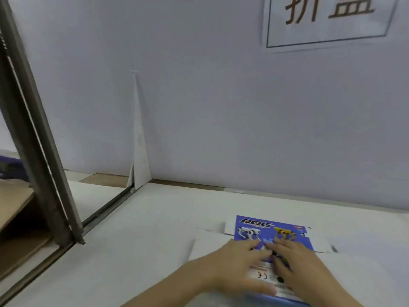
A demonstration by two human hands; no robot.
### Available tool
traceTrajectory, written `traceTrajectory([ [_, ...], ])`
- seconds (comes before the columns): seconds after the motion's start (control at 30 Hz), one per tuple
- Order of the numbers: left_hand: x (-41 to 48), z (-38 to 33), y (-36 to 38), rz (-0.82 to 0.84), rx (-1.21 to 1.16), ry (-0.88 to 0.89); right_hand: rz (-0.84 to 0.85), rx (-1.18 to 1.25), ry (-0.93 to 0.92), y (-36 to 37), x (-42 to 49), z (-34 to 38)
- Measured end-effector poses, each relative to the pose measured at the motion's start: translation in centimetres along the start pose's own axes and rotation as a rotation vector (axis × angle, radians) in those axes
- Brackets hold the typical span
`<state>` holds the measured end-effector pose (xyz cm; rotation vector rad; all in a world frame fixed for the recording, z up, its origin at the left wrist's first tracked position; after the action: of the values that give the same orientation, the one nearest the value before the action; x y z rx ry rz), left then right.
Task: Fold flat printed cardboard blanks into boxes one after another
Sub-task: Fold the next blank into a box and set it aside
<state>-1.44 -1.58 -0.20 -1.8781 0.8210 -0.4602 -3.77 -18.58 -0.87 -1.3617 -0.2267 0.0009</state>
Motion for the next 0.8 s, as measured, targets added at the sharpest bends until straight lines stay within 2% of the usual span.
traceTrajectory([
  [0.07, 0.0, -1.1, 2.3, 0.043, 0.296, 0.05, -0.003, 0.047, -0.014, 0.1, -0.4, -0.6],
  [0.13, -0.1, -1.3, 2.9, 0.007, 0.463, 0.041, 0.0, 0.112, -0.027, 0.1, -0.8, -1.0],
  [0.3, -1.2, -1.6, 2.5, 0.079, 0.485, 0.02, 0.075, 0.268, 0.012, -1.8, -1.2, -2.4],
  [0.37, -1.5, -2.1, 1.7, 0.07, 0.472, 0.04, 0.037, 0.335, 0.047, -3.7, -1.4, -3.1],
  [0.43, -1.6, -2.7, 0.0, -0.015, 0.412, 0.053, -0.172, 0.4, 0.074, -6.6, -1.5, -3.7],
  [0.53, -1.6, -3.5, -3.4, -0.282, 0.396, 0.08, -0.589, 0.536, 0.082, -11.3, -2.6, -4.0],
  [0.57, -1.5, -3.7, -4.3, -0.355, 0.386, 0.092, -0.649, 0.57, 0.058, -12.5, -2.9, -3.8],
  [0.63, -1.5, -4.2, -5.6, -0.447, 0.314, 0.111, -0.653, 0.602, 0.001, -13.6, -3.1, -3.1],
  [0.73, -1.9, -4.5, -6.9, -0.426, 0.166, 0.084, -0.639, 0.519, -0.019, -13.2, -3.1, -2.3],
  [0.8, -2.3, -4.4, -8.1, -0.501, 0.253, 0.051, -0.878, 0.419, -0.028, -13.6, -3.7, -2.2],
])
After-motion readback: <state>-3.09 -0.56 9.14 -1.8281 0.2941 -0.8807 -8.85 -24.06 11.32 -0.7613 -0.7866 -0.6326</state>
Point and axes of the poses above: each hand's wrist, its own x-axis towards the middle knuckle, its own y-axis out of the palm, z = x × y, the point moved 2 cm from there along x, towards the middle knuckle, and after that the axes turned 5 degrees about -z, right-handed, at the moved point
